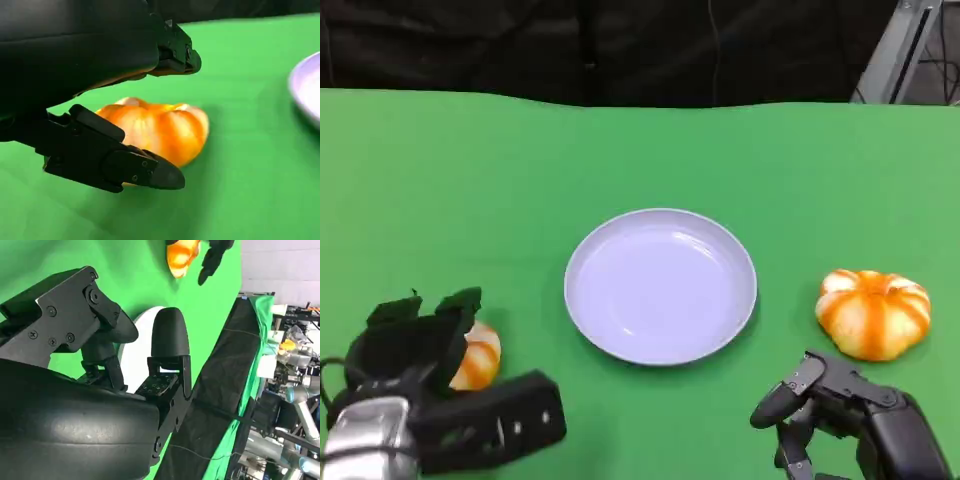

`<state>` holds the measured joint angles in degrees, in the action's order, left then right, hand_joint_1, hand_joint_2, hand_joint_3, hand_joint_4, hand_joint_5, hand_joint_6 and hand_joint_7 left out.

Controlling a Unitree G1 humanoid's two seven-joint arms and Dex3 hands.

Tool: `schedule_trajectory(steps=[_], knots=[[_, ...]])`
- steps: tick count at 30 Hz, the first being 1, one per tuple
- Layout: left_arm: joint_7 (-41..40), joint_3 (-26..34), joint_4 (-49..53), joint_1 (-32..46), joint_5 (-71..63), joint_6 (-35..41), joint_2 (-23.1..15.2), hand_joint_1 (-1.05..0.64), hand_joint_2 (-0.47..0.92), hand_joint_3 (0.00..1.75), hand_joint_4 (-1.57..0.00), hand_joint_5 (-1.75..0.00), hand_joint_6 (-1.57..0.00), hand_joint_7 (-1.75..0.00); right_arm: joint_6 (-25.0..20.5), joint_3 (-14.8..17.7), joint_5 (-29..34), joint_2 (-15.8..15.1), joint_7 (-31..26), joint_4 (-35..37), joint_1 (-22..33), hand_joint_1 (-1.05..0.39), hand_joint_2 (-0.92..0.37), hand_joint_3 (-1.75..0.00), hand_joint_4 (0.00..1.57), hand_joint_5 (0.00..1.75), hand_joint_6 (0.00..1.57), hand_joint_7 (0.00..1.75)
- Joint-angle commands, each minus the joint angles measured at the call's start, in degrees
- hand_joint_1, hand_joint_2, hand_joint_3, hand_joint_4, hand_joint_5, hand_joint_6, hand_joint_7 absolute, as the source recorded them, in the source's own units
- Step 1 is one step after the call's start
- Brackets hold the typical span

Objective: Grasp the bread from the table and place it into the plate.

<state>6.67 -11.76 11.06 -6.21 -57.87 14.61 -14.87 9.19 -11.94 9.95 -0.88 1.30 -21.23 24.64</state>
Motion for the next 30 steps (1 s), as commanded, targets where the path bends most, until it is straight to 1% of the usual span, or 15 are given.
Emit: schedule_trajectory(steps=[1,3,4,5,6,7,8,9,10,12,15,19,25,28,30], knots=[[-0.25,-2.57,9.06,-3.88,2.68,0.86,-1.37,-0.57,0.92,0.13,-0.15,-0.25,-0.29,-0.05,-0.57,0.21,-0.69,-0.11,-0.2,-0.75,0.62,0.04,-0.49,-1.22,0.65,1.66,0.7,1.35],[-1.79,-2.88,11.19,-4.35,4.59,0.12,-1.45,-0.57,0.92,0.13,-0.19,-0.26,-0.32,-0.06,-0.41,0.19,-0.65,-0.17,-0.19,-0.89,0.73,0.04,-0.49,-1.22,0.65,1.66,0.69,1.35],[-3.92,-2.05,11.17,-3.58,6.73,-1.64,-1.19,-0.53,0.92,0.12,-0.28,-0.31,-0.37,-0.08,-0.33,0.2,-0.58,-0.25,-0.17,-0.98,0.79,0.04,-0.49,-1.21,0.65,1.66,0.69,1.35],[-6.37,-1.36,11.22,-2.86,8.66,-3.51,-0.98,-0.44,0.92,0.14,-0.44,-0.61,-0.55,-0.12,-0.21,0.22,-0.51,-0.33,-0.16,-1.02,0.81,0.03,-0.49,-1.21,0.65,1.66,0.69,1.35],[-9.19,-0.92,11.3,-2.18,10.41,-6.16,-1.05,-0.37,0.92,0.16,-0.53,-1.02,-0.74,-0.17,-0.33,0.23,-0.48,-0.32,-0.17,-1.16,0.87,0.03,-0.49,-1.2,0.65,1.66,0.69,1.34],[-11.15,-0.89,11.48,-1.85,11.58,-7.96,-1.28,-0.32,0.92,0.15,-0.66,-1.45,-0.84,-0.56,-0.45,0.22,-0.48,-0.28,-0.19,-1.25,0.92,0.03,-0.49,-1.2,0.65,1.66,0.69,1.34],[-12.4,-1.1,11.81,-1.79,12.31,-9.05,-1.56,-0.3,0.92,0.15,-0.71,-1.62,-0.82,-0.84,-0.53,0.22,-0.47,-0.26,-0.2,-1.31,0.94,0.03,-0.5,-1.2,0.65,1.66,0.7,1.34],[-15.34,-1.07,11.98,-1.37,13.52,-12.34,-1.8,-0.3,0.92,0.15,-0.73,-1.67,-0.81,-0.92,-0.64,0.21,-0.5,-0.2,-0.21,-1.36,0.96,0.03,-0.5,-1.2,0.65,1.66,0.7,1.34],[-17.72,-1.11,12.11,-1.13,14.4,-15.01,-2.06,-0.26,0.83,0.41,-0.83,-1.71,-0.76,-1.41,-0.72,0.2,-0.53,-0.15,-0.23,-1.39,0.96,0.04,-0.5,-1.2,0.65,1.66,0.7,1.34],[-19.83,-1.07,11.12,-0.77,15.88,-17.86,-2.51,-0.25,0.63,0.9,-0.86,-1.74,-0.69,-1.67,-0.57,0.23,-0.43,-0.12,-0.32,-1.18,0.75,0.04,-0.5,-1.2,0.65,1.66,0.7,1.34],[-20.32,-0.7,8.4,-0.3,17.37,-19.27,-3.01,-0.26,0.57,1.07,-0.85,-1.75,-0.65,-1.74,-0.54,0.29,-0.37,-0.24,-0.22,-1.01,0.45,0.03,-0.5,-1.19,0.66,1.65,0.7,1.34],[-21.05,-0.35,5.82,0.36,18.69,-20.15,-3.14,-0.25,0.55,1.11,-0.86,-1.75,-0.63,-1.75,-0.67,0.39,-0.71,-0.32,-0.01,-0.92,0.29,0.03,-0.5,-1.18,0.66,1.66,0.7,1.33],[-30.82,0.68,6.43,0.6,21.18,-32.68,-2.76,-0.19,0.39,1.31,-0.85,-1.75,-0.66,-1.71,0.27,0.76,-0.88,-0.48,-0.11,-0.16,0.26,0.04,-0.49,-1.21,0.66,1.64,0.71,1.33],[-32.42,0.81,6.91,0.62,21.61,-35.12,-2.41,-0.18,0.37,1.34,-0.85,-1.75,-0.67,-1.69,0.67,0.77,-1.01,-0.5,-0.09,0.03,0.39,0.04,-0.49,-1.21,0.66,1.64,0.71,1.32],[-36.72,0.16,8.32,-0.67,21.04,-40.98,-2.01,-0.17,0.39,1.32,-0.85,-1.75,-0.67,-1.69,0.25,0.75,-0.98,-0.37,-0.17,-0.31,0.58,0.02,-0.49,-1.2,0.66,1.64,0.71,1.32]])
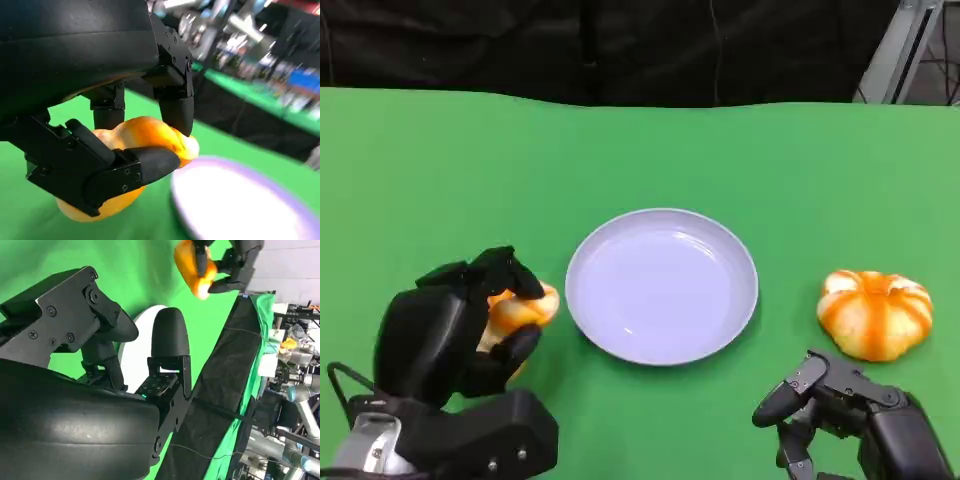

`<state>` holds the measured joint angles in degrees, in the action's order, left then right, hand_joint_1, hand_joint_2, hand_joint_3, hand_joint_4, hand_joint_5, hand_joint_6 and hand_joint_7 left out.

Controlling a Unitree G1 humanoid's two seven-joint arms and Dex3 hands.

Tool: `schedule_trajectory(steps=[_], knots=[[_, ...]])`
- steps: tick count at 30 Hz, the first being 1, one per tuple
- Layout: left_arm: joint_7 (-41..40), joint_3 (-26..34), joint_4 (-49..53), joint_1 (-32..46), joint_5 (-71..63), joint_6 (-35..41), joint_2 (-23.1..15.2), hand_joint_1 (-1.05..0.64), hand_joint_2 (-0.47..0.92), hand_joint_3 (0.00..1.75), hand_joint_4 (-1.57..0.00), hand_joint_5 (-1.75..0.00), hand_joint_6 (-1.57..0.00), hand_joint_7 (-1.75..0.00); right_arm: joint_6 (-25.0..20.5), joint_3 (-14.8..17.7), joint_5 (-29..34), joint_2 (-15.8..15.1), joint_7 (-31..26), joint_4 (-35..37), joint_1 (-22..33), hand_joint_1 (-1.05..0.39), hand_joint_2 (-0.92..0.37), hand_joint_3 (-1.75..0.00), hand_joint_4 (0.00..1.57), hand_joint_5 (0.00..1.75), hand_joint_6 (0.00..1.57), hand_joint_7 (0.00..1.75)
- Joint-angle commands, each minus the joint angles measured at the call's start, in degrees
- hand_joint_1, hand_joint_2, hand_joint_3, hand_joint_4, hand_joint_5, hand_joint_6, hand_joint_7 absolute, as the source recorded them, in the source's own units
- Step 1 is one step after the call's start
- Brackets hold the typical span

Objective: Grasp the bread from the table and place it into the plate.

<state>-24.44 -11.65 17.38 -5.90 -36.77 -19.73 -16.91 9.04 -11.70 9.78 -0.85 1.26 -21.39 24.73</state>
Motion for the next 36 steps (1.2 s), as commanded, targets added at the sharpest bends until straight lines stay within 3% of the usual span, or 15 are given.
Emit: schedule_trajectory(steps=[1,5,8,12,21,24,27,28,29,30,32,34,36], knots=[[-7.01,-0.15,2.64,-1.43,-0.29,-8.53,0.13,-0.17,0.4,1.31,-0.85,-1.75,-0.67,-1.69,0.28,0.5,-0.8,-0.36,-0.16,-0.24,0.54,0.01,-0.49,-1.2,0.66,1.64,0.71,1.32],[-8.15,-1.97,2.5,-5.37,-2.18,-10.86,1.92,-0.19,0.41,1.35,-0.86,-1.75,-0.66,-1.72,-0.35,0.4,-0.62,-0.44,-0.04,-0.71,0.65,0.04,-0.5,-1.2,0.65,1.65,0.7,1.33],[-9.05,-3.27,4.79,-8.85,-3.32,-11.65,3.27,-0.18,0.31,1.46,-0.88,-1.75,-0.68,-1.72,-0.02,0.36,-0.47,-0.46,-0.14,-0.45,0.65,0.04,-0.49,-1.21,0.65,1.64,0.7,1.33],[-8.49,-5.03,8.24,-13.18,-3.82,-12.18,4.91,-0.22,0.28,1.54,-0.91,-1.75,-0.7,-1.71,0.19,0.25,-0.3,-0.47,-0.19,-0.48,0.8,0.02,-0.48,-1.21,0.66,1.64,0.71,1.33],[-7.65,-9.44,18.18,-22.57,-5.81,-7.46,10.72,-0.2,0.25,1.52,-0.93,-1.75,-0.71,-1.73,0.26,-0.11,-0.17,-0.13,-0.51,-0.87,1.19,0.02,-0.49,-1.2,0.67,1.64,0.71,1.32],[-4.31,-10.62,19.66,-24.39,-5.65,-3.95,11.72,-0.24,0.32,1.46,-0.91,-1.75,-0.68,-1.75,0.0,-0.19,-0.3,-0.13,-0.4,-1.13,1.33,0.03,-0.49,-1.2,0.66,1.64,0.71,1.32],[3.87,-11.63,18.0,-25.2,-5.02,3.18,12.63,-0.23,0.53,1.05,-0.66,-1.62,-0.67,-1.19,-1.09,-0.56,-0.43,0.32,-0.51,-2.11,1.88,0.02,-0.51,-1.18,0.65,1.66,0.7,1.33],[7.14,-12.11,16.67,-25.09,-4.98,5.24,12.45,-0.23,0.62,0.85,-0.51,-1.35,-0.57,-0.95,-0.63,-0.62,-0.18,0.29,-0.62,-2.02,1.88,0.02,-0.51,-1.18,0.64,1.66,0.7,1.33],[9.32,-12.44,15.54,-24.9,-5.0,6.63,12.25,-0.3,0.79,0.51,-0.32,-0.96,-0.46,-0.58,-0.24,-0.65,0.01,0.25,-0.7,-1.89,1.84,0.03,-0.51,-1.17,0.64,1.65,0.7,1.33],[11.21,-12.95,14.33,-24.65,-5.45,8.11,11.96,-0.32,0.85,0.38,-0.27,-0.81,-0.44,-0.43,-0.16,-0.71,0.2,0.24,-0.77,-1.95,1.88,0.03,-0.51,-1.16,0.64,1.65,0.7,1.33],[14.21,-13.98,12.36,-24.27,-6.42,11.2,11.62,-0.51,0.91,0.28,-0.07,-0.56,-0.27,-0.21,-0.44,-0.82,0.38,0.26,-0.81,-2.13,1.94,0.01,-0.51,-1.16,0.65,1.64,0.7,1.33],[17.36,-14.73,10.76,-24.04,-6.68,13.79,11.3,-0.58,0.92,0.27,-0.02,-0.45,-0.21,-0.15,-0.78,-0.92,0.26,0.34,-0.78,-2.2,1.94,0.02,-0.52,-1.15,0.65,1.64,0.7,1.33],[20.55,-15.44,9.31,-23.84,-6.66,15.57,10.61,-0.7,0.92,0.35,0.0,-0.21,-0.13,-0.09,-1.19,-1.02,-0.07,0.49,-0.67,-2.29,1.94,0.03,-0.52,-1.16,0.65,1.64,0.7,1.33]])
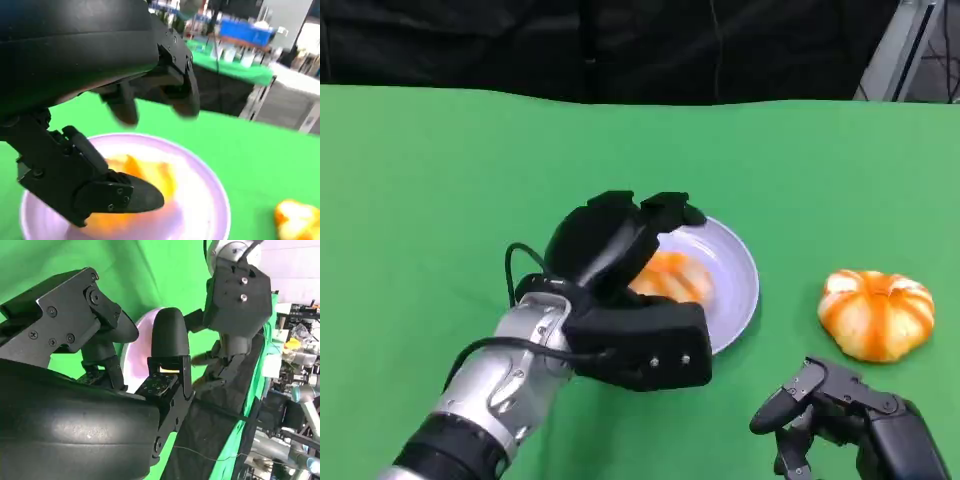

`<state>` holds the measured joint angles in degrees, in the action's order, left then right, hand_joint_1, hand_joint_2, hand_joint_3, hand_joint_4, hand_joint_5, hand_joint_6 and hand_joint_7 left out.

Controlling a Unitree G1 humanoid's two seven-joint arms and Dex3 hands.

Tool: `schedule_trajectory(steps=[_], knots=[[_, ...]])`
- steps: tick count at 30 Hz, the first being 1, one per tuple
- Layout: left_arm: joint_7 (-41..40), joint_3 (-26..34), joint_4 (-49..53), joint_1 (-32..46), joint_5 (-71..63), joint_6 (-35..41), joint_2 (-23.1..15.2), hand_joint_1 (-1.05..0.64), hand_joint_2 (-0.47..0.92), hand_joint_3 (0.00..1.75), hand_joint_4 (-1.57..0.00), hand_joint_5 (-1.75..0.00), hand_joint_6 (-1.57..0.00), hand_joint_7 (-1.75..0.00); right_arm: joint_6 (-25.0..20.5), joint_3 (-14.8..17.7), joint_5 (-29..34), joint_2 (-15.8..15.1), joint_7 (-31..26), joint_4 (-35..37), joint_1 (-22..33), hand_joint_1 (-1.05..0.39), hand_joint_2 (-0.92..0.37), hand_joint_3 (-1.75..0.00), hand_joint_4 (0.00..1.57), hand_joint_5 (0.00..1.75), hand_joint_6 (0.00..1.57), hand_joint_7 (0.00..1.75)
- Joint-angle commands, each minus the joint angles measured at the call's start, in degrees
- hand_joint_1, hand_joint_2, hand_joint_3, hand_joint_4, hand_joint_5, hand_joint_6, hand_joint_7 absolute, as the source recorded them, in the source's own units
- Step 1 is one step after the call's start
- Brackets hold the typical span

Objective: Grasp the bread from the table and place it into the plate.

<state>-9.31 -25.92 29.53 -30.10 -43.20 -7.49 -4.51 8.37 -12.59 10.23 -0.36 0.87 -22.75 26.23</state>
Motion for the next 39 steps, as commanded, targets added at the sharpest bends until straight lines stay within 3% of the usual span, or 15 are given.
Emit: schedule_trajectory(steps=[1,5,9,20,23,25,27,31,33,39], knots=[[6.86,-1.55,-3.38,0.39,-0.22,3.96,-2.16,-0.71,0.92,0.37,0.0,-0.17,-0.12,-0.08,-0.59,-0.13,-0.53,0.01,-0.28,-0.93,0.39,0.03,-0.52,-1.17,0.65,1.64,0.7,1.34],[9.5,-2.34,-4.72,0.52,-0.07,4.93,-3.12,-0.78,0.92,0.53,0.0,-0.02,-0.05,-0.04,-0.21,-0.08,-0.4,-0.09,-0.37,-0.66,0.11,0.02,-0.51,-1.17,0.65,1.65,0.7,1.34],[11.34,-2.83,-5.97,0.84,-0.08,5.85,-3.94,-0.83,0.92,0.59,0.0,0.0,-0.01,-0.02,-0.39,-0.04,-0.97,-0.03,-0.18,-0.6,0.07,0.02,-0.51,-1.18,0.66,1.66,0.69,1.33],[11.87,0.22,-13.14,5.82,3.67,4.23,-7.48,-0.82,0.92,0.57,0.0,0.0,-0.02,-0.02,-0.4,-0.1,-0.76,-0.1,-0.26,-0.55,-0.02,0.0,-0.49,-1.19,0.66,1.65,0.7,1.33],[11.18,1.96,-16.1,8.44,5.71,2.35,-8.77,-0.72,0.92,0.48,-0.04,-0.03,-0.07,-0.05,-0.78,-0.13,-0.81,-0.08,-0.24,-0.83,0.08,0.02,-0.5,-1.2,0.66,1.65,0.7,1.33],[8.84,8.06,-20.82,16.39,12.95,-4.16,-10.73,-0.57,0.92,0.36,-0.24,-0.16,-0.24,-0.12,-0.46,-0.29,-0.87,0.03,-0.31,-0.51,0.05,0.02,-0.5,-1.19,0.66,1.65,0.7,1.33],[7.52,12.58,-23.33,22.26,18.16,-9.62,-12.18,-0.43,0.92,0.29,-0.39,-0.55,-0.49,-0.14,-0.01,-0.44,-0.8,0.05,-0.38,-0.2,-0.06,0.02,-0.5,-1.19,0.66,1.65,0.7,1.33],[7.02,16.98,-23.6,29.04,24.58,-17.87,-12.61,-0.29,0.92,0.25,-0.56,-0.9,-0.73,-0.18,-0.02,-0.48,-0.74,-0.03,-0.48,-0.37,0.09,0.03,-0.49,-1.2,0.67,1.64,0.7,1.34],[6.89,18.48,-23.49,31.95,27.68,-21.41,-11.79,-0.25,0.92,0.26,-0.59,-1.0,-0.81,-0.19,-0.35,-0.29,-1.06,-0.21,-0.27,-0.61,0.17,0.02,-0.49,-1.2,0.67,1.64,0.7,1.34],[7.63,20.46,-22.39,35.16,32.25,-27.1,-9.32,-0.2,0.92,0.28,-0.63,-1.04,-0.92,-0.23,-1.12,0.03,-1.42,-0.41,0.0,-1.19,0.27,0.03,-0.5,-1.21,0.66,1.66,0.7,1.34]])
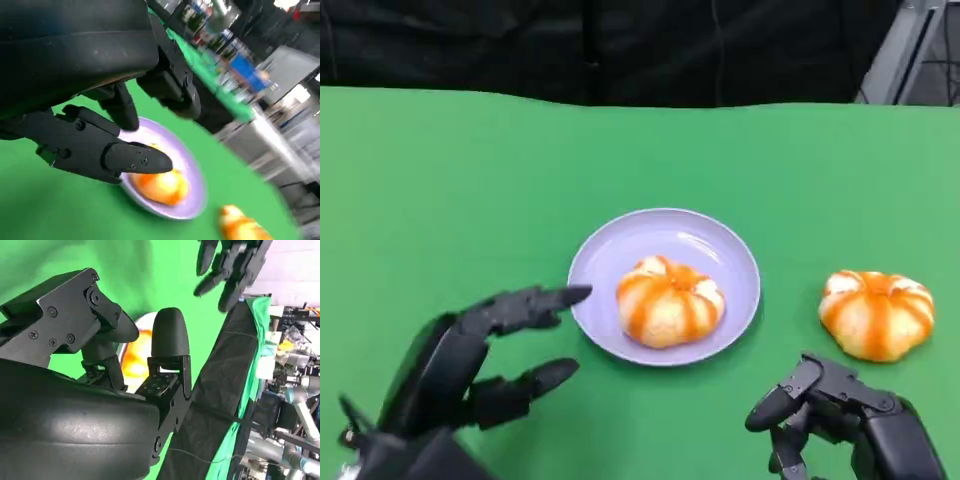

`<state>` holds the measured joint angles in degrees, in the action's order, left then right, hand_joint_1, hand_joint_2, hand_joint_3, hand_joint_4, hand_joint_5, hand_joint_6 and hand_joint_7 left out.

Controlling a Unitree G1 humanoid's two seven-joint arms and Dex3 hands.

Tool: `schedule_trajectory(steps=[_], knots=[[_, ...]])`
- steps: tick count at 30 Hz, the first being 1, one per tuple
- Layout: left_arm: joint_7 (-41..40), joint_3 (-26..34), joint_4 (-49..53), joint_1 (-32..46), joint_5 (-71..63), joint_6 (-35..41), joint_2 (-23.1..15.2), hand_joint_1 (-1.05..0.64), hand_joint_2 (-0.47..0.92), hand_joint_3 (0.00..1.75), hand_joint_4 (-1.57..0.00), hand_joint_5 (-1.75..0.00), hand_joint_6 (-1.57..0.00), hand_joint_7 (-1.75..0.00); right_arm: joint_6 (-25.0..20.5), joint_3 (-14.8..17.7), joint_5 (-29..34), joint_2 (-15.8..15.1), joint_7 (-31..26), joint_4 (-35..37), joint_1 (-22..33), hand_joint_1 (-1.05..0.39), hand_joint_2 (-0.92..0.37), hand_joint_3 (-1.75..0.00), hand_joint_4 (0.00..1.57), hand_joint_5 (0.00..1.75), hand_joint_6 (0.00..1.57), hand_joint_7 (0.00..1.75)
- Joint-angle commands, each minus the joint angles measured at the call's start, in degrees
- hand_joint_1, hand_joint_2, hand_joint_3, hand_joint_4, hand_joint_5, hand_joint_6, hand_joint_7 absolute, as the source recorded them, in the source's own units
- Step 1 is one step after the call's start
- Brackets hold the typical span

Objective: Grasp the bread from the table and place it into the plate.

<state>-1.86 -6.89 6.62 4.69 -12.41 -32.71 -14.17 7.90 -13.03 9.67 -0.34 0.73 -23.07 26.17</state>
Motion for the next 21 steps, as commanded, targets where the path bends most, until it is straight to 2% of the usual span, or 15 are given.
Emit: schedule_trajectory(steps=[1,2,4,7,10,12,13,21], knots=[[0.41,1.89,-0.15,2.48,3.91,-2.26,1.42,-0.2,0.92,0.28,-0.63,-1.04,-0.92,-0.23,-0.4,0.55,-0.8,-0.59,0.2,-0.75,0.28,0.03,-0.5,-1.21,0.66,1.66,0.7,1.34],[0.6,2.29,-1.42,4.7,6.36,-1.68,2.55,-0.18,0.88,0.42,-0.69,-1.15,-0.96,-0.41,-0.25,0.59,-0.69,-0.7,0.21,-0.68,0.26,0.03,-0.49,-1.21,0.65,1.66,0.7,1.34],[1.14,2.86,-3.1,7.19,9.15,-0.74,3.9,-0.17,0.7,0.83,-0.77,-1.3,-0.88,-0.86,-0.09,0.64,-0.56,-0.78,0.23,-0.6,0.25,0.03,-0.49,-1.2,0.66,1.65,0.7,1.33],[1.87,3.44,-4.31,8.98,11.15,-0.5,5.17,-0.14,0.6,1.07,-0.82,-1.44,-0.86,-1.12,0.02,0.67,-0.61,-0.71,0.28,-0.49,0.26,0.03,-0.49,-1.2,0.67,1.63,0.71,1.33],[2.09,3.58,-5.25,10.13,11.99,-0.08,6.61,-0.13,0.57,1.12,-0.83,-1.47,-0.85,-1.17,-0.16,0.88,-0.75,-0.77,0.4,-0.55,0.27,0.03,-0.49,-1.2,0.67,1.63,0.71,1.33],[1.64,3.54,-5.47,10.99,12.35,-0.7,8.28,-0.12,0.54,1.16,-0.8,-1.69,-0.79,-1.45,0.01,1.19,-0.8,-0.97,0.5,-0.42,0.29,0.03,-0.49,-1.2,0.67,1.63,0.71,1.32],[1.66,3.65,-5.53,11.18,12.35,-0.84,8.77,-0.12,0.54,1.16,-0.79,-1.72,-0.78,-1.5,0.09,1.26,-0.79,-1.01,0.53,-0.38,0.3,0.03,-0.49,-1.21,0.67,1.64,0.71,1.32],[2.98,4.26,-4.9,11.17,12.6,-1.55,10.36,-0.11,0.53,1.16,-0.81,-1.75,-0.78,-1.56,0.16,1.61,-0.91,-1.34,0.72,-0.68,0.42,0.03,-0.49,-1.2,0.67,1.62,0.71,1.31]])
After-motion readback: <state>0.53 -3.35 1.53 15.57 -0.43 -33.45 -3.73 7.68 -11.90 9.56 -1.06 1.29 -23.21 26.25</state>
